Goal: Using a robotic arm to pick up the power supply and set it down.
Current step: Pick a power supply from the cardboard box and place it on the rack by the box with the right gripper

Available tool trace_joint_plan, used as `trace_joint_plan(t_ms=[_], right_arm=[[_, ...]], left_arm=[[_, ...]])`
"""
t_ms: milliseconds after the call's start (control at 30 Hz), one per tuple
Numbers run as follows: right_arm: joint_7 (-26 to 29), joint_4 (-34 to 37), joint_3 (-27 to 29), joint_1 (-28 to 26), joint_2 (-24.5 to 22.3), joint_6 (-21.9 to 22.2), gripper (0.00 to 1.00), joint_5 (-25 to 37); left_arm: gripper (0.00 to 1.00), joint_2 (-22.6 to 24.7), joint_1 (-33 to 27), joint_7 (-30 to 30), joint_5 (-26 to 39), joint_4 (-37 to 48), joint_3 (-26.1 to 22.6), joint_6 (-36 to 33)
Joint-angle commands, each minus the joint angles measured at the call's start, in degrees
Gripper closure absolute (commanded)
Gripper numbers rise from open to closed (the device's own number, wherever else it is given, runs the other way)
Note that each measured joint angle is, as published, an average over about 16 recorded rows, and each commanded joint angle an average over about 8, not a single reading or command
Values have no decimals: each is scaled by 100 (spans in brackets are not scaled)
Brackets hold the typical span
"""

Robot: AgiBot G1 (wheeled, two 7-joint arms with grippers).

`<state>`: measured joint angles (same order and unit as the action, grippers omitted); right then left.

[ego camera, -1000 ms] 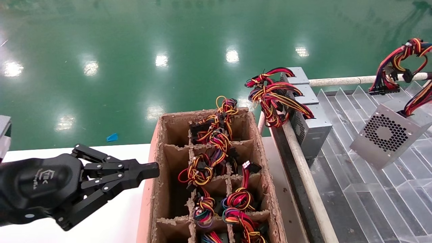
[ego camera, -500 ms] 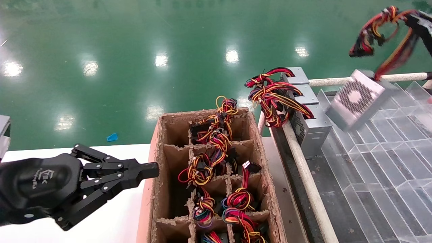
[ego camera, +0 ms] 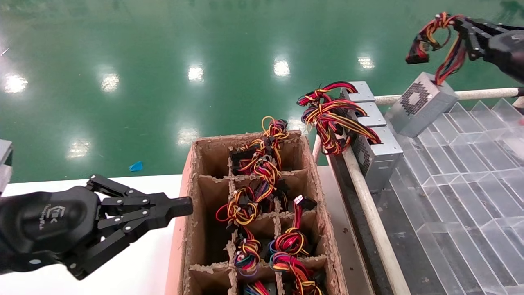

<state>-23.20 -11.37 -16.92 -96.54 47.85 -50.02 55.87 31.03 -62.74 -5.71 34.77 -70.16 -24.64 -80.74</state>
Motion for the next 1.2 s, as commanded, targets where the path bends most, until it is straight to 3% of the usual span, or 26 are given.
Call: trace_joint_plan(t_ms=[33,633,1200], right_arm=[[-91,191,-30,-166,104,21,100,49],[-442,883,-101,-558,777,-287,100,129],[-667,1131,-108,-524,1177,61,100,140]], left_arm=[[100,0,0,0,0,0,0,0],[100,0,0,0,0,0,0,0],[100,0,0,0,0,0,0,0]])
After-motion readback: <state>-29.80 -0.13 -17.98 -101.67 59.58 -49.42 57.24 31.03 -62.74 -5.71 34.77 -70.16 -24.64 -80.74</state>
